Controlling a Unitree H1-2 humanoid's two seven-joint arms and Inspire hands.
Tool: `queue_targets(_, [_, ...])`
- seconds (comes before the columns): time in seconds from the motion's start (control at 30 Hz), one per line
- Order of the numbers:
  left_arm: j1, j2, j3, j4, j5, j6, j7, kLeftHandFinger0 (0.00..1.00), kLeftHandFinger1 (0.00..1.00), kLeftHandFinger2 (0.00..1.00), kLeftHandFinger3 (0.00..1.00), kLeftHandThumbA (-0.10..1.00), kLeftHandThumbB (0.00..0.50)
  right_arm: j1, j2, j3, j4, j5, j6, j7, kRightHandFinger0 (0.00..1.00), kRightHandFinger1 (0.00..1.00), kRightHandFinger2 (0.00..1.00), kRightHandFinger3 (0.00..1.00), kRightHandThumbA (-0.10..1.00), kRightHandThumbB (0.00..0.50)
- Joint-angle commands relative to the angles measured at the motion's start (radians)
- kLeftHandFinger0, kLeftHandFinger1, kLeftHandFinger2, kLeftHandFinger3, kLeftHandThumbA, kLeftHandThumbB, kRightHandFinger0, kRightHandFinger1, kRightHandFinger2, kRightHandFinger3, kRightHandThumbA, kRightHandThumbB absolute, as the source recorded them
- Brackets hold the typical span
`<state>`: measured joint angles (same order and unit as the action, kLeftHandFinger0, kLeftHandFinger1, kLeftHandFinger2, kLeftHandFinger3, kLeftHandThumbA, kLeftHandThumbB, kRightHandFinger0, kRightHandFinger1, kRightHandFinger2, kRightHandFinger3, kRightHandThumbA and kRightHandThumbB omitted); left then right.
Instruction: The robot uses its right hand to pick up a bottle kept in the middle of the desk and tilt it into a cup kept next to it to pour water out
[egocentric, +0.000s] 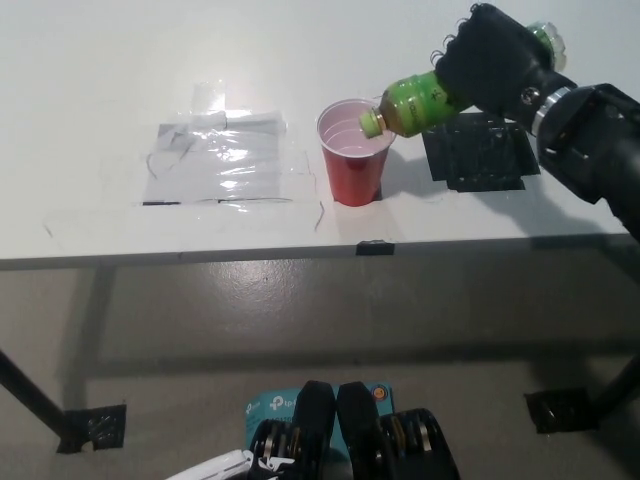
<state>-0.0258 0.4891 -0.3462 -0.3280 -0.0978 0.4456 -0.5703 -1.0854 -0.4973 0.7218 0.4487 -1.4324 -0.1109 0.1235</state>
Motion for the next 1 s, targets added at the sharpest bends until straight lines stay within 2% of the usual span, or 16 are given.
queue_targets(0.0, [-0.001, 0.015, 0.012, -0.027, -0.017, 0.007, -0.015, 1.0, 1.0, 1.0, 1.0, 0.31, 0.5, -0.085, 0.002, -0.064, -0.018, -0.007, 0.086, 0.092, 0.0, 0.0, 0.24, 0.22, 0.18, 0.008])
queue_targets(0.03, [-0.001, 0.015, 0.012, -0.027, -0.015, 0.005, -0.014, 1.0, 1.0, 1.0, 1.0, 0.32, 0.5, -0.084, 0.002, -0.068, -0.022, -0.008, 0.084, 0.089, 0.0, 0.0, 0.22, 0.25, 0.17, 0.001])
queue_targets(0.13, [-0.003, 0.019, 0.006, -0.029, -0.006, 0.006, -0.016, 1.0, 1.0, 1.0, 1.0, 0.33, 0.5, -0.075, 0.014, -0.071, -0.029, -0.036, 0.116, 0.151, 0.0, 0.0, 0.19, 0.13, 0.27, 0.0])
queue_targets(0.23, [-0.003, 0.02, 0.007, -0.032, -0.007, 0.011, -0.014, 1.0, 1.0, 1.0, 1.0, 0.33, 0.5, -0.066, 0.02, -0.073, -0.031, -0.051, 0.132, 0.167, 0.0, 0.0, 0.15, 0.05, 0.27, 0.015])
queue_targets(0.33, [-0.002, 0.019, 0.009, -0.029, -0.008, 0.009, -0.014, 1.0, 1.0, 1.0, 1.0, 0.33, 0.5, -0.062, 0.022, -0.074, -0.032, -0.056, 0.142, 0.2, 0.0, 0.0, 0.14, 0.07, 0.31, 0.0])
queue_targets(0.43, [-0.002, 0.019, 0.009, -0.028, -0.008, 0.007, -0.014, 1.0, 1.0, 1.0, 1.0, 0.33, 0.5, -0.058, 0.017, -0.076, -0.036, -0.048, 0.135, 0.197, 0.0, 0.0, 0.14, 0.17, 0.29, 0.013])
queue_targets(0.53, [-0.004, 0.021, 0.007, -0.029, -0.007, 0.007, -0.016, 1.0, 1.0, 1.0, 1.0, 0.33, 0.5, -0.052, 0.008, -0.083, -0.05, -0.034, 0.12, 0.186, 0.0, 0.0, 0.11, 0.06, 0.23, 0.006])
queue_targets(0.6, [0.008, 0.019, 0.008, -0.042, -0.009, 0.018, -0.011, 1.0, 1.0, 1.0, 1.0, 0.32, 0.5, -0.041, 0.008, -0.093, -0.058, -0.019, 0.116, 0.172, 0.0, 0.0, 0.11, 0.07, 0.2, 0.0])
queue_targets(0.63, [0.006, 0.021, 0.006, -0.04, -0.007, 0.017, -0.013, 1.0, 1.0, 1.0, 1.0, 0.32, 0.5, -0.038, 0.01, -0.105, -0.058, -0.002, 0.113, 0.175, 0.0, 0.0, 0.13, 0.11, 0.18, 0.0])
queue_targets(0.67, [0.006, 0.021, 0.005, -0.035, -0.004, 0.006, -0.014, 1.0, 1.0, 1.0, 1.0, 0.34, 0.5, -0.036, 0.013, -0.117, -0.061, 0.014, 0.113, 0.186, 0.0, 0.0, 0.15, 0.33, 0.16, 0.0])
queue_targets(0.7, [0.008, 0.019, 0.007, -0.034, -0.007, 0.009, -0.013, 1.0, 1.0, 1.0, 1.0, 0.33, 0.5, -0.031, 0.017, -0.136, -0.06, 0.037, 0.113, 0.171, 0.0, 0.0, 0.17, 0.43, 0.1, 0.015])
queue_targets(0.77, [0.014, 0.017, 0.004, -0.037, -0.004, 0.014, -0.009, 1.0, 1.0, 1.0, 1.0, 0.34, 0.5, -0.023, 0.027, -0.16, -0.058, 0.061, 0.117, 0.164, 0.0, 0.0, 0.16, 0.38, 0.03, 0.03])
queue_targets(0.8, [0.016, 0.014, 0.006, -0.032, -0.004, 0.01, -0.007, 1.0, 1.0, 1.0, 1.0, 0.34, 0.5, -0.014, 0.037, -0.198, -0.058, 0.113, 0.115, 0.155, 0.0, 0.01, 0.15, 0.29, -0.09, 0.039])
queue_targets(0.83, [0.016, 0.014, 0.007, -0.032, -0.005, 0.01, -0.008, 1.0, 1.0, 1.0, 1.0, 0.34, 0.5, -0.013, 0.039, -0.209, -0.059, 0.118, 0.115, 0.157, 0.0, 0.01, 0.16, 0.29, -0.1, 0.031])
queue_targets(0.9, [0.017, 0.013, 0.008, -0.029, -0.008, 0.008, -0.008, 1.0, 1.0, 1.0, 1.0, 0.32, 0.5, -0.005, 0.043, -0.237, -0.06, 0.139, 0.109, 0.135, 0.04, 0.03, 0.16, 0.12, -0.1, 0.039])
queue_targets(0.97, [0.022, 0.01, 0.008, -0.027, -0.007, 0.003, -0.006, 1.0, 1.0, 1.0, 1.0, 0.32, 0.5, 0.003, 0.052, -0.267, -0.061, 0.169, 0.117, 0.153, 0.08, 0.05, 0.16, 0.14, -0.1, 0.033])
